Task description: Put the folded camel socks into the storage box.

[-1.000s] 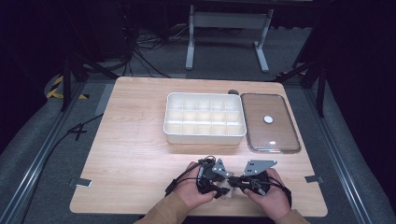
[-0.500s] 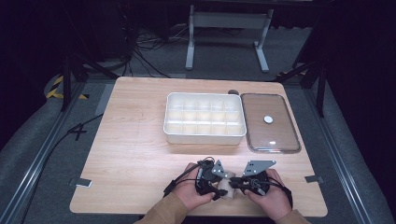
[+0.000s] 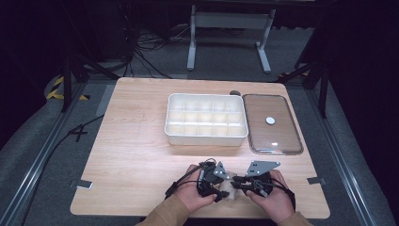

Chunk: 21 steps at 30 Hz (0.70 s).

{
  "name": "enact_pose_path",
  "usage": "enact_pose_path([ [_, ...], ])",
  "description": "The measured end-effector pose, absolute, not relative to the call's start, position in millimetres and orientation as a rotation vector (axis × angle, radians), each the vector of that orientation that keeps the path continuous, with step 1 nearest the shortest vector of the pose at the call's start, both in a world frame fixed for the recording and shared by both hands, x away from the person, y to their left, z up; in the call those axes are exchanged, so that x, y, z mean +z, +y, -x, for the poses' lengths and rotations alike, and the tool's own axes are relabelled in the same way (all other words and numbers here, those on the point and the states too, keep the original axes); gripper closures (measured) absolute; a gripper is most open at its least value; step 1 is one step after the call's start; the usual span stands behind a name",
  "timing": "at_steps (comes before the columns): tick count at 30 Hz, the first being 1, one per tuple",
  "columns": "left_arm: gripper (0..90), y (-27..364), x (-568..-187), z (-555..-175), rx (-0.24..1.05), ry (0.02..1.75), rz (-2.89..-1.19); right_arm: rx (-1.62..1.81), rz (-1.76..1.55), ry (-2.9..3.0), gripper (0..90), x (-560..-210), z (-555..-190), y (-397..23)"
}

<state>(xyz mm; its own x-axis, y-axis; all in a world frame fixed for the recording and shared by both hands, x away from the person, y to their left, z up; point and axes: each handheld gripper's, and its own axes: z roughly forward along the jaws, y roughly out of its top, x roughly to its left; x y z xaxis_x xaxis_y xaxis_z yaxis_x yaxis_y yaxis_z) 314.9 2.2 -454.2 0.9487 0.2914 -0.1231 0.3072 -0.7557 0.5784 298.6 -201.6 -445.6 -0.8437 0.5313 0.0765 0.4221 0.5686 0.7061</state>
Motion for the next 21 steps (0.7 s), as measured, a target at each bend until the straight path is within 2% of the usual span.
enact_pose_path([
  [4,48.4,2,-454,-315,-0.027,0.417,-2.472,1.172,-0.838,2.605,71.3,-442,-298,-200],
  [12,48.8,2,-454,-315,-0.031,0.424,-2.475,1.152,-0.99,2.546,54.8,-446,-301,-200],
  [17,49.5,2,-454,-314,-0.04,0.425,-2.476,1.102,-1.05,2.574,49.6,-455,-307,-201],
  [21,49.7,2,-454,-314,-0.034,0.425,-2.477,1.094,-1.11,2.606,48.9,-459,-310,-201],
])
